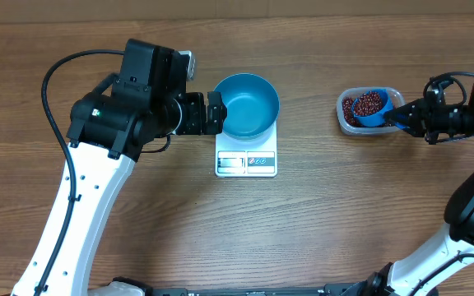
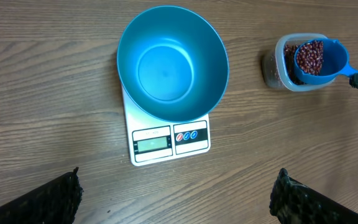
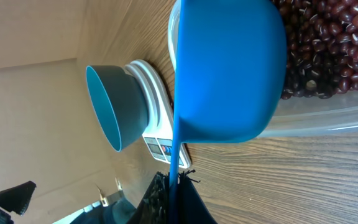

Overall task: Scoop item into bowl and weigh 150g on scale
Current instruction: 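Drag the scoop through the beans and tilt it up, filling it, then move the left gripper down to the scale's button panel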

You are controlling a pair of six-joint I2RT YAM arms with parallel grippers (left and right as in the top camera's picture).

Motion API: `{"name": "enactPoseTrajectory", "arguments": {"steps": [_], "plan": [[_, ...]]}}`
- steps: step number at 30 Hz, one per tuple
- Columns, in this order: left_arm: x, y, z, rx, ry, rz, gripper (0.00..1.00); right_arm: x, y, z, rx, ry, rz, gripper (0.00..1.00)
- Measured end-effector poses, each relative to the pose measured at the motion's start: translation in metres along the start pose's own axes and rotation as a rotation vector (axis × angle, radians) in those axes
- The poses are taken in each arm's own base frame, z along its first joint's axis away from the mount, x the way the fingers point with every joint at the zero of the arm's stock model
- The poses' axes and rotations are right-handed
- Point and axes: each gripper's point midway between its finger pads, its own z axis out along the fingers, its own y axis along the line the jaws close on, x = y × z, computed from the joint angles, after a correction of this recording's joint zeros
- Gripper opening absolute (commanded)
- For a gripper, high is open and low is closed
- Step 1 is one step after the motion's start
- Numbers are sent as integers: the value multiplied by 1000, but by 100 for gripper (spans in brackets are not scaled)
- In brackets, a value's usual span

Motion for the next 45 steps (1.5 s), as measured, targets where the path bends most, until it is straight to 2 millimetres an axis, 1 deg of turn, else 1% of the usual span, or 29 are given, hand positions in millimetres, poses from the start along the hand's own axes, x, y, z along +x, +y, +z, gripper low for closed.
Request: {"name": "enactPoseTrajectory", "arguments": {"steps": [4,12,18,19,20,21,22,27,32,35,40,45], "plan": [[0,0,0,0,0,0,99,2,-1,-7,-22,-5,5,4],[0,0,0,0,0,0,100,2,-10,-28,-55,-45,18,4],[0,0,0,0,-1,0,100,1,-9,-30,-66,-51,-2,4],[0,0,0,0,-1,0,96,1,-9,-30,-67,-52,-5,4],[0,0,0,0,-2,0,84,1,-9,-30,-69,-52,-8,4],[-1,0,0,0,-3,1,69,1,-8,-30,-70,-53,-9,4],[-1,0,0,0,-4,5,51,1,-8,-30,-72,-54,-10,4],[-2,0,0,-1,-7,21,5,1,-7,-30,-76,-54,-14,4],[2,1,0,-6,9,67,4,1,-7,-30,-76,-55,-18,4],[5,-2,1,-3,18,141,4,1,-7,-30,-77,-55,-20,4],[17,-19,4,15,47,357,4,1,-7,-30,-78,-55,-21,4],[21,-25,5,33,52,433,4,0,-7,-30,-78,-56,-25,4]]}}
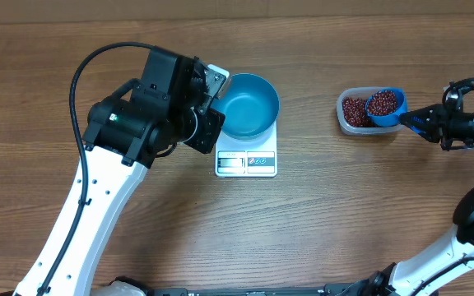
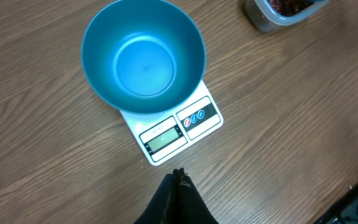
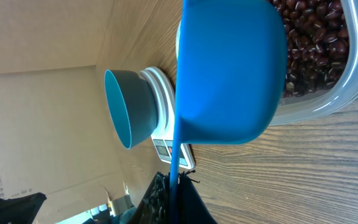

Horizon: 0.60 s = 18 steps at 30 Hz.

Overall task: Scoop item into bowl and weigh 150g on scale
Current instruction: 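Move the left gripper down to the scale's button panel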

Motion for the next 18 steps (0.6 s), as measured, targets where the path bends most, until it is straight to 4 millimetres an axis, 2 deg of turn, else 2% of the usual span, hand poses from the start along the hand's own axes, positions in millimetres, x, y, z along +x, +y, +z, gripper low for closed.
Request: {"name": "enactPoseTrajectory", "arguments": {"steps": [6,8,13,18], "plan": [[-6,-11,1,41,-24,66,4,-1,0,0,1,-2,-4,4],[-5,-20,5,59,-25,125,4,-1,0,0,1,-2,-7,4],[12,-36,30,99,15,207,4,-1,0,0,0,-2,-15,4],[25,-39,53,112,36,233,4,-1,0,0,0,-2,-15,4]]}}
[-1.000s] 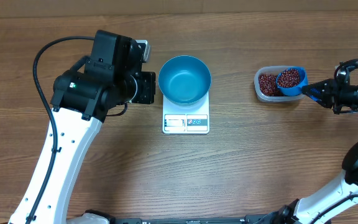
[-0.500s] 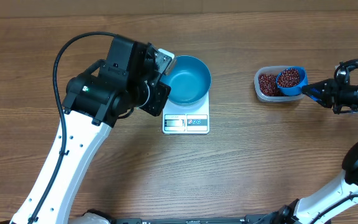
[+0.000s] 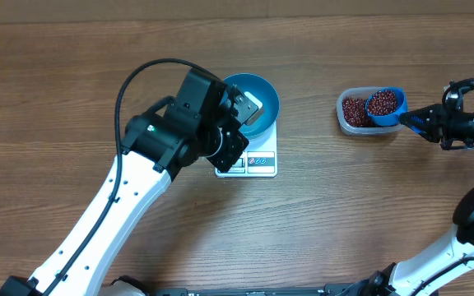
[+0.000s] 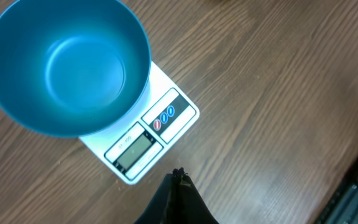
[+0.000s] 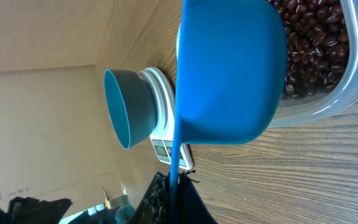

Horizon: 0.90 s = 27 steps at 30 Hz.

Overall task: Scoop item into bowl and weigh 150g on scale
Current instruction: 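Move the left gripper down to the scale's button panel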

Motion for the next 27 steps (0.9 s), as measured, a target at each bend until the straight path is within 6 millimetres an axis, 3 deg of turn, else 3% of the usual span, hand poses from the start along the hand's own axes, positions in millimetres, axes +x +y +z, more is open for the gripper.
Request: {"name": "enactPoseTrajectory", "arguments": {"steps": [20,27], "plan": [[20,6,58,2,-35,109,4,-1,0,0,2,-3,-8,4],[28,9,100,24,26,110,4,-1,0,0,1,-3,-9,4]]}}
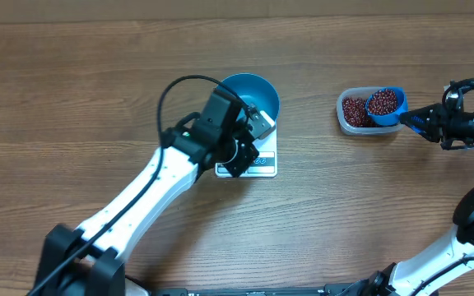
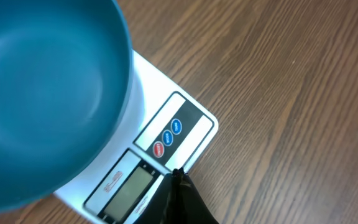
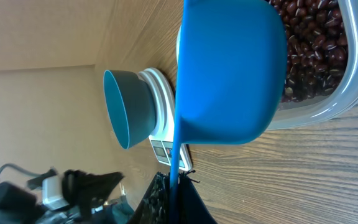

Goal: Scoop item into bowl and weigh 150g on scale

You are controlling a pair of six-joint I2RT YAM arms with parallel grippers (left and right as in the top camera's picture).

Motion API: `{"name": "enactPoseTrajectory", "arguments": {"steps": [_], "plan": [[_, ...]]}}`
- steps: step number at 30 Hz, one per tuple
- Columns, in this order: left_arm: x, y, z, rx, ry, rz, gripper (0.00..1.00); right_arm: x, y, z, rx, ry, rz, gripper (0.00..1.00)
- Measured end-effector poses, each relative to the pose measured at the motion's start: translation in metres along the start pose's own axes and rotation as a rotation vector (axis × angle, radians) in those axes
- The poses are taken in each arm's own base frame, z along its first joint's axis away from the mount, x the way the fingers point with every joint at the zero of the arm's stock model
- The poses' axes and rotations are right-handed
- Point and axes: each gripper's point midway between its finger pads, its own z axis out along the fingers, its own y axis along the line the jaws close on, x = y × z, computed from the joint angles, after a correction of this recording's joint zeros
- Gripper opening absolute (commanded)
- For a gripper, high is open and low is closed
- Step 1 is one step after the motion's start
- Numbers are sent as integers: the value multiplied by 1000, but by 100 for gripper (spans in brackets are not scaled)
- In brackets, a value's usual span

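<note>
An empty blue bowl (image 1: 253, 97) stands on a white scale (image 1: 263, 163) at mid table. My left gripper (image 2: 178, 172) is shut with nothing in it, its tip just above the scale's front edge near the red and blue buttons (image 2: 168, 138) and the display (image 2: 124, 190). At the right, my right gripper (image 3: 176, 179) is shut on the handle of a blue scoop (image 1: 385, 105). The scoop is full of red beans and hangs over the clear bean tub (image 1: 352, 111).
The left arm (image 1: 138, 205) reaches from the near left across the wooden table to the scale. The right arm (image 1: 467, 123) comes in from the right edge. A cardboard wall runs along the table's far side.
My left gripper has come lower and closer to the scale's front panel, staying shut. The right gripper still holds the filled scoop over the tub, unmoved.
At first my left gripper was open beside the bowl's left while the right held the filled scoop over the tub. Then the left gripper was shut and above the scale, then nearer its buttons, and now just over the front panel.
</note>
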Motion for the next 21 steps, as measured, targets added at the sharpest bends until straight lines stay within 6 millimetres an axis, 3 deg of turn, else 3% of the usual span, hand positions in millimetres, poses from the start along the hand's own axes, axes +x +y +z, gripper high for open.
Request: {"name": "enactPoseTrajectory", "arguments": {"steps": [7,13,21], "plan": [[14,-3,27,20,68,-2,4,0,0,0,0,0,1,4],[20,-1,34,11,93,-4,4,0,0,0,0,0,1,4],[19,-15,41,28,105,31,4,0,0,0,0,0,0,4]]}}
